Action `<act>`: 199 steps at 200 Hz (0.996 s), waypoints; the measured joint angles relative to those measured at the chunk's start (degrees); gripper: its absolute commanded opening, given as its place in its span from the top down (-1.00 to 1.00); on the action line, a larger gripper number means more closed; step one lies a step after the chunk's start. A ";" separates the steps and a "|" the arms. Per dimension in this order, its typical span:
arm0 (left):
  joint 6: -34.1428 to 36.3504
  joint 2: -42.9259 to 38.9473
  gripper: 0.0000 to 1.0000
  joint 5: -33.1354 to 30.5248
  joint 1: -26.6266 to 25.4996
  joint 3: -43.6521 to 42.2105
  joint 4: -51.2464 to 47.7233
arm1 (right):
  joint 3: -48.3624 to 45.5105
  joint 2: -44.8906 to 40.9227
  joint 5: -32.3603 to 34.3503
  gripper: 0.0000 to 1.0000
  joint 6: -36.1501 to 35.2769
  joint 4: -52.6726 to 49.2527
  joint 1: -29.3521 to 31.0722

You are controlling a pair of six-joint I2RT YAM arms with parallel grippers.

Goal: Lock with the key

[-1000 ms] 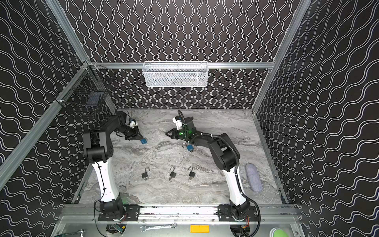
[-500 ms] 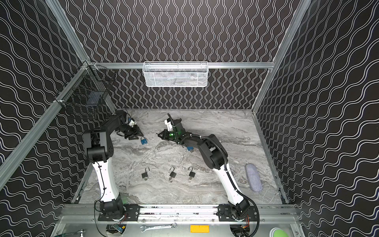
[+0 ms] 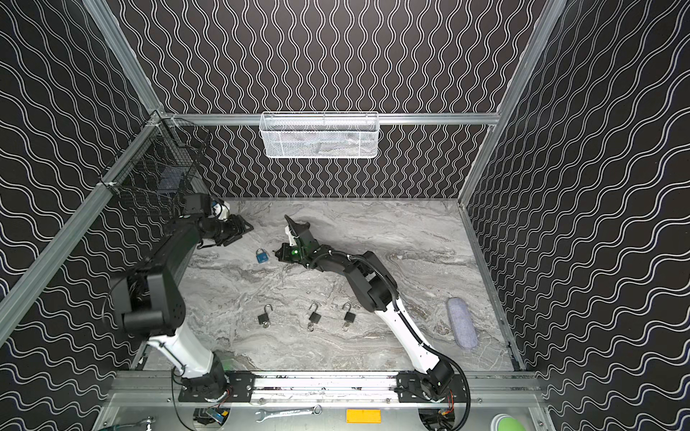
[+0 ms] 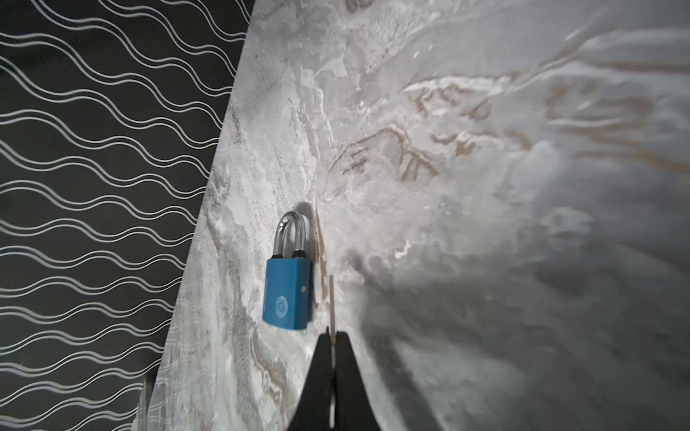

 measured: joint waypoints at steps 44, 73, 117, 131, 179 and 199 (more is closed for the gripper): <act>-2.16 -12.15 -0.97 -2.60 0.00 -3.58 1.11 | 2.16 2.36 1.66 0.84 1.03 0.52 0.66; -3.06 -17.40 -0.97 -2.73 0.00 -3.67 1.90 | 2.73 2.69 2.45 0.46 1.25 1.38 0.79; -4.20 -21.40 -0.97 -1.55 0.00 -5.25 2.29 | 3.54 2.71 2.47 0.02 1.25 1.95 0.98; -4.17 -22.16 -0.97 -1.20 0.00 -5.66 1.99 | 3.21 2.32 2.93 -0.06 1.18 2.19 1.11; -4.24 -27.63 -0.97 -0.07 0.00 -7.30 1.14 | 3.08 1.07 4.68 -0.57 0.96 0.94 1.40; -4.24 -29.44 -0.97 -0.28 0.00 -7.28 0.72 | 3.04 0.68 5.73 -0.76 0.94 0.31 1.81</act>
